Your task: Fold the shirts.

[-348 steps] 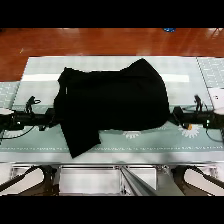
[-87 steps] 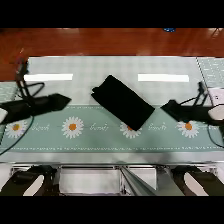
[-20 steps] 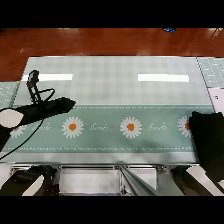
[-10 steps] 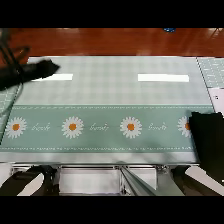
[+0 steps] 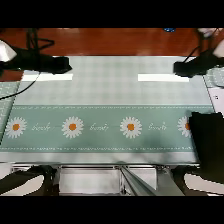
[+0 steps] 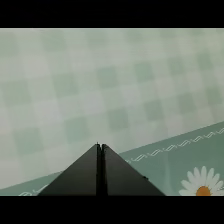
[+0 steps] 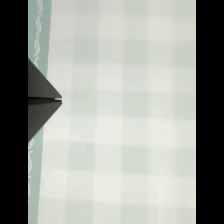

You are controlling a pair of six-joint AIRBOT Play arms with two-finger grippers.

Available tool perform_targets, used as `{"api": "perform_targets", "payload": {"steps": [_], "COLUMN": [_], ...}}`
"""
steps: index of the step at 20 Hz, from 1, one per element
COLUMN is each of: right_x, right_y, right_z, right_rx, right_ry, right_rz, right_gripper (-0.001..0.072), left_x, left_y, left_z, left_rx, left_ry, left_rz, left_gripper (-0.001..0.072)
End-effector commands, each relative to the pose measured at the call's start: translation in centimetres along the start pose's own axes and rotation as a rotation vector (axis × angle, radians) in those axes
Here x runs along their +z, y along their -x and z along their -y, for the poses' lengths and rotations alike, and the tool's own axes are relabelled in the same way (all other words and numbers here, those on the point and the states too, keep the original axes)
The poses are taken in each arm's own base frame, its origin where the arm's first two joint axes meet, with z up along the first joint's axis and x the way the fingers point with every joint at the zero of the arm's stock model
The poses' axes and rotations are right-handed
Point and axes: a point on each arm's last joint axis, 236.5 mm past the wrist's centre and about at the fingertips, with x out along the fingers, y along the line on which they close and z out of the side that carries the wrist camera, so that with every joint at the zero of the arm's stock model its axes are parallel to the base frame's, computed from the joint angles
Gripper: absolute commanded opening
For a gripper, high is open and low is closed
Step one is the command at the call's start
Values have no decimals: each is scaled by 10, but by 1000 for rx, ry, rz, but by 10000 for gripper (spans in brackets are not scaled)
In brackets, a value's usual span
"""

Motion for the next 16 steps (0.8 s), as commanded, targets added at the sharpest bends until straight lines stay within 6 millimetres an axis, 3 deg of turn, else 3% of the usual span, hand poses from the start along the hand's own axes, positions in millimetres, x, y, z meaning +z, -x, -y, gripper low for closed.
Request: {"api": "perform_targets", "payload": {"steps": [1, 5, 16], "right_x": [-36, -35, -34], "right_y": [-50, -50, -51], "right_z": [1, 1, 1], "right_rx": [-120, -120, -119], "right_ry": [65, 66, 66], "right_rz": [-161, -158, -155], "right_gripper": [28, 28, 28], "left_x": [-20, -30, -29], "left_y": [-24, -24, -25], "left_z": [-21, -20, -20], "left_rx": [60, 56, 56], "left_ry": [3, 6, 6], "left_rz": [-78, -121, -119], "left_gripper": [17, 17, 17]}}
